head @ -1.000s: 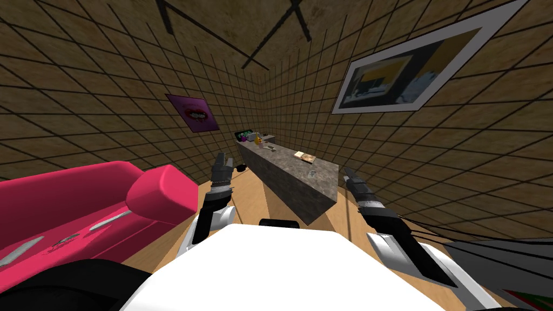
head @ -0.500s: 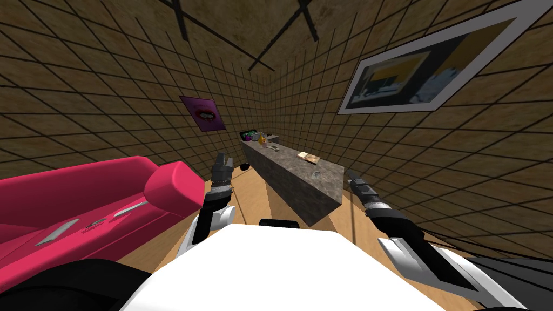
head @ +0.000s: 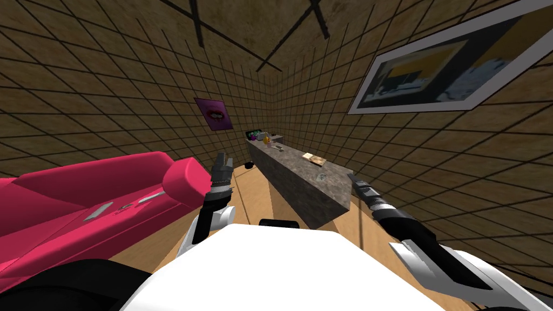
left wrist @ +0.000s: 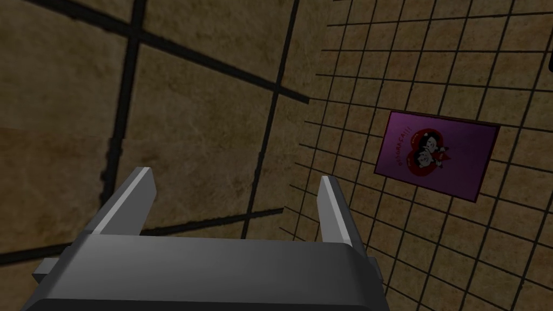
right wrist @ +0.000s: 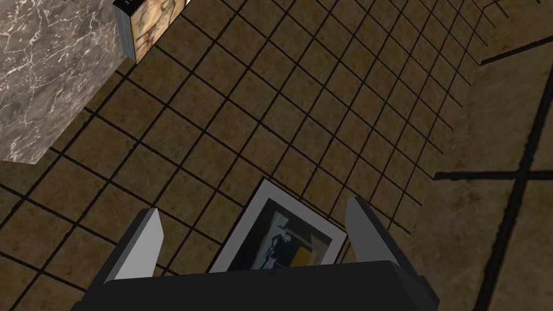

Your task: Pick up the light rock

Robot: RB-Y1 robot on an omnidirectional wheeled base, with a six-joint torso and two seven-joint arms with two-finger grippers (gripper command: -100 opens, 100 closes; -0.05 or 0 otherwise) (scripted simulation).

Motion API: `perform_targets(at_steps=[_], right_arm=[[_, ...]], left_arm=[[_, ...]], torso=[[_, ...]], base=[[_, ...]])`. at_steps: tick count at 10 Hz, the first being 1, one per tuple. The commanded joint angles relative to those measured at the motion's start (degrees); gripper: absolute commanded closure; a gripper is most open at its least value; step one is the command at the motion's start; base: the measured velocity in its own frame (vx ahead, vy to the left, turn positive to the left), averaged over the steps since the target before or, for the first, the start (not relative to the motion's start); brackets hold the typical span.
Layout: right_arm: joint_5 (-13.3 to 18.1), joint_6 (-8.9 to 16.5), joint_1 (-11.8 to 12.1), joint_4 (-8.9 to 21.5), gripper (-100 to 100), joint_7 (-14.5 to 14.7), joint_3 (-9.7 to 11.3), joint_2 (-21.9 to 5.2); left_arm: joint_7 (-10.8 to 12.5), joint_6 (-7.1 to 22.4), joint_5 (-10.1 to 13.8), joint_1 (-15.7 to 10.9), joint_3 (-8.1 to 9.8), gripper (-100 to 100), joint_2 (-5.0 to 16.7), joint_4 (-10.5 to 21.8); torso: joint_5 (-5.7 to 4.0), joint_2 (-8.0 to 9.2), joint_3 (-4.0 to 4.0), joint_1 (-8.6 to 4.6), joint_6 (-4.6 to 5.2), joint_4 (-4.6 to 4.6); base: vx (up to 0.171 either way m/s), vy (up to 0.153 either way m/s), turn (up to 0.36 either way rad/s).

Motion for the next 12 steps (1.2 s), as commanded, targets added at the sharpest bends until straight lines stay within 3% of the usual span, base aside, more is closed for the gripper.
perform_targets(at_steps=[1, 2, 5, 6, 7, 8, 9, 10, 11, 12], right_arm=[[-0.2, 2.86, 1.84, -0.71, -100, -0.84, -0.49, -1.96], [-0.2, 3.98, 1.84, -0.71, -100, -0.84, -0.49, -1.96], [-0.83, 8.96, 4.25, -0.81, -100, -2.76, -1.02, -6.05], [-0.83, 9.78, 4.25, -0.81, -100, -2.76, -1.02, -6.05], [-1.16, 11.55, 5.45, -0.83, -100, -3.85, -1.1, -8.13], [-1.16, 12.71, 5.45, -0.83, -100, -3.85, -1.1, -8.13], [-1.5, 14.76, 6.66, -0.84, -100, -5.01, -1.07, -10.21], [-1.5, 15.66, 6.66, -0.84, -100, -5.01, -1.07, -10.21], [-1.86, 17.75, 7.85, -0.84, -100, -6.22, -0.94, -12.28], [-1.86, 18.58, 7.85, -0.84, -100, -6.22, -0.94, -12.28]], left_arm=[[0.0, 0.0, 0.0, 0.0, 0.0, 0, 0.0, 0.0], [0.0, 0.0, 0.0, 0.0, 0.0, 0, 0.0, 0.0], [0.0, 0.0, 0.0, 0.0, 0.0, 0, 0.0, 0.0], [0.0, 0.0, 0.0, 0.0, 0.0, 0, 0.0, 0.0], [0.0, 0.0, 0.0, 0.0, 0.0, 0, 0.0, 0.0], [0.0, 0.0, 0.0, 0.0, 0.0, 0, 0.0, 0.0], [0.0, 0.0, 0.0, 0.01, 0.0, 0, 0.0, 0.0], [0.0, 0.0, 0.0, 0.0, 0.0, 0, 0.0, 0.0], [0.0, 0.0, 0.0, 0.01, 0.01, 0, 0.0, 0.0], [0.0, 0.0, 0.0, 0.0, 0.0, 0, 0.0, 0.0]], torso=[[0.0, 0.0, 0.0, 0.0, 0.0, 0.0], [0.0, -0.02, -0.01, -0.02, -0.02, -0.01], [-0.02, -0.06, -0.03, -0.06, 0.01, -0.01], [-0.02, -0.08, -0.05, -0.1, -0.03, -0.02], [-0.03, -0.08, -0.05, -0.09, 0.0, -0.02], [-0.03, -0.09, -0.06, -0.12, -0.03, -0.02], [-0.03, -0.09, -0.05, -0.11, 0.01, -0.02], [-0.04, -0.14, -0.08, -0.16, -0.03, -0.03], [-0.04, -0.13, -0.08, -0.14, 0.02, -0.03], [-0.04, -0.18, -0.1, -0.17, -0.03, -0.04]], base=[[0.017, -0.005, 0.132], [0.015, -0.01, 0.085], [0.025, -0.018, 0.15], [0.027, -0.027, 0.101], [0.027, -0.029, 0.182], [0.027, -0.033, 0.09], [0.04, -0.04, 0.182], [0.037, -0.037, 0.092], [0.05, -0.043, 0.164], [0.045, -0.044, 0.107]])
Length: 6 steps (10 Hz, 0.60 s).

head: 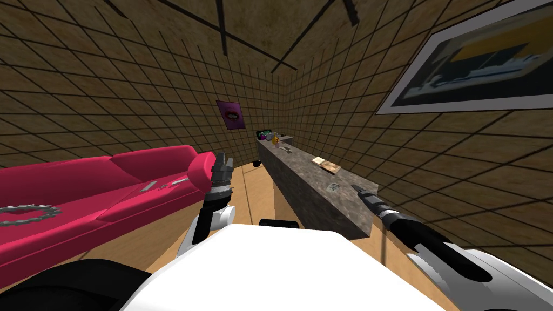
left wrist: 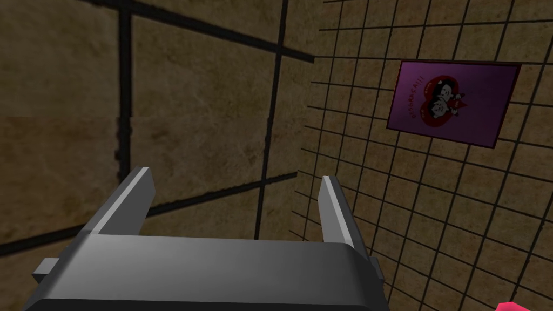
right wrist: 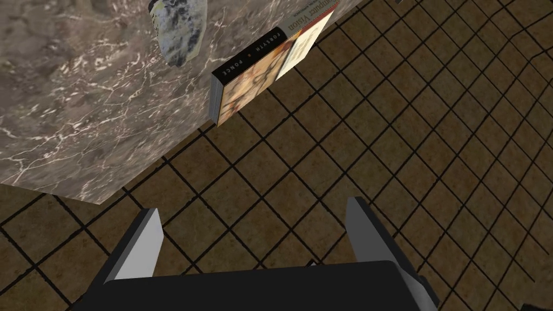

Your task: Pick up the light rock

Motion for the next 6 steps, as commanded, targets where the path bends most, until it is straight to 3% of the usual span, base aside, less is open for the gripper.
perform_targets(at_steps=[1, 6], right_arm=[[-0.27, 2.86, 1.67, -0.16, -100, -1.39, 0.28, -2.08], [-1.06, 9.14, 4.04, -0.16, -100, -3.92, 1.08, -6.08]], left_arm=[[0.0, 0.0, 0.0, 0.0, 0.0, 0, 0.0, 0.0], [0.0, 0.0, 0.0, 0.0, 0.0, 0, 0.0, 0.0]], torso=[[0.0, 0.0, 0.0, 0.0, 0.0, 0.0], [0.0, -0.06, -0.03, -0.04, -0.02, -0.01]], base=[[0.054, -0.046, 0.161], [0.047, -0.054, 0.137]])
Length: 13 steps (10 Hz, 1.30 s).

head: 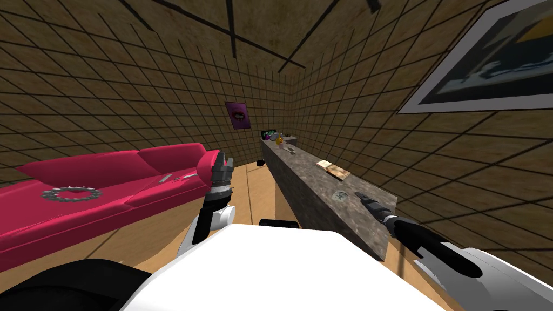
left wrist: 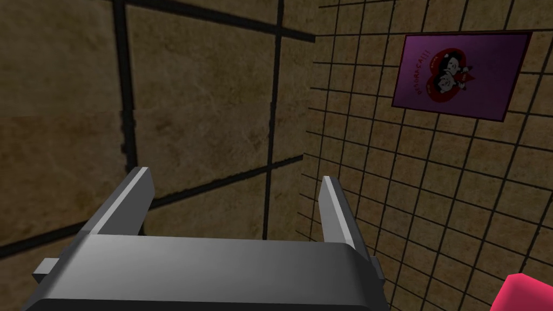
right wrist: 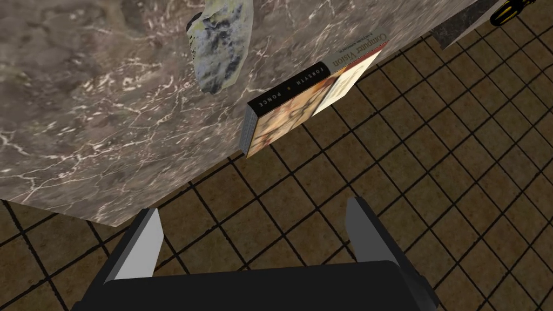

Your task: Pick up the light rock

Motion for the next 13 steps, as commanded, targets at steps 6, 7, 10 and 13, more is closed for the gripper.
perform_targets(at_steps=[6, 7, 10, 13], right_arm=[[-1.66, 10.42, 4.74, -0.17, -100, -4.84, 2.57, -7.28], [-2.13, 12.27, 5.75, -0.2, -100, -5.83, 3.35, -8.84], [-3.63, 17.58, 8.46, -0.26, -100, -8.16, 6.11, -12.61], [-4.7, 19.62, 9.92, -0.18, -100, -9.11, 8.3, -14.13]], left_arm=[[0.0, 0.0, 0.0, 0.01, 0.01, 0, 0.0, 0.0], [0.0, 0.0, 0.0, 0.0, 0.0, 0, 0.0, 0.0], [0.0, 0.0, 0.0, 0.01, 0.0, 0, 0.0, 0.0], [0.0, 0.0, 0.0, 0.01, 0.0, 0, 0.0, 0.0]], torso=[[-0.02, -0.08, -0.05, -0.06, 0.02, -0.02], [0.01, -0.08, -0.05, 0.01, -0.01, -0.02], [0.0, -0.24, -0.14, -0.01, -0.01, -0.06], [0.02, -0.32, -0.19, 0.11, 0.02, -0.07]], base=[[0.058, -0.063, 0.166], [0.078, -0.07, 0.258], [0.101, -0.063, 0.23], [0.102, -0.035, 0.126]])
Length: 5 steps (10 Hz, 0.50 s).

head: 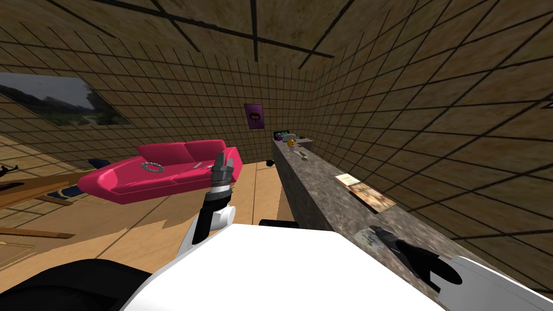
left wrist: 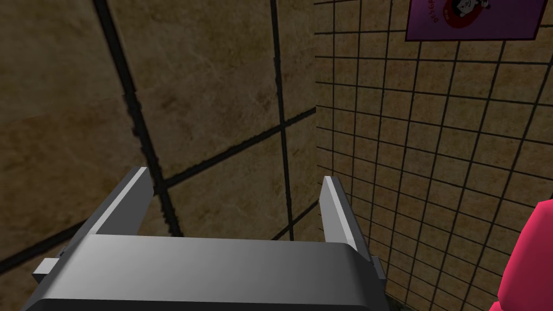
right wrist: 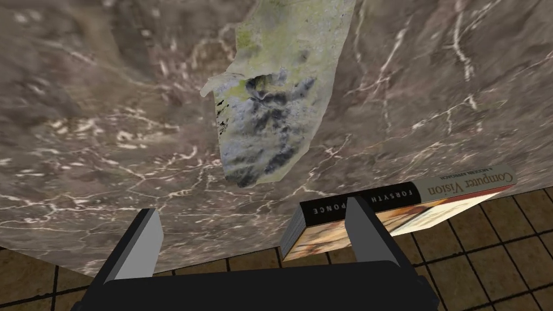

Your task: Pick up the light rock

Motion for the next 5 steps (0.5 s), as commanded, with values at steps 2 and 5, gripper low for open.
perform_targets(at_steps=[2, 5], right_arm=[[-0.92, 1.25, 0.71, 0.56, -100, -0.56, 3.33, -0.61], [-0.98, 1.5, 0.69, 0.52, 0, -0.63, 4.13, -0.46]], left_arm=[[0.0, 0.0, 0.0, 0.0, 0.0, 0, 0.0, 0.0], [0.0, 0.0, 0.0, 0.0, 0.0, 0, 0.0, 0.0]], torso=[[0.02, 0.05, 0.04, 0.07, -0.01, 0.02], [0.04, 0.1, 0.06, 0.1, 0.02, 0.02]], base=[[0.08, 0.005, 0.124], [0.057, 0.003, 0.036]])
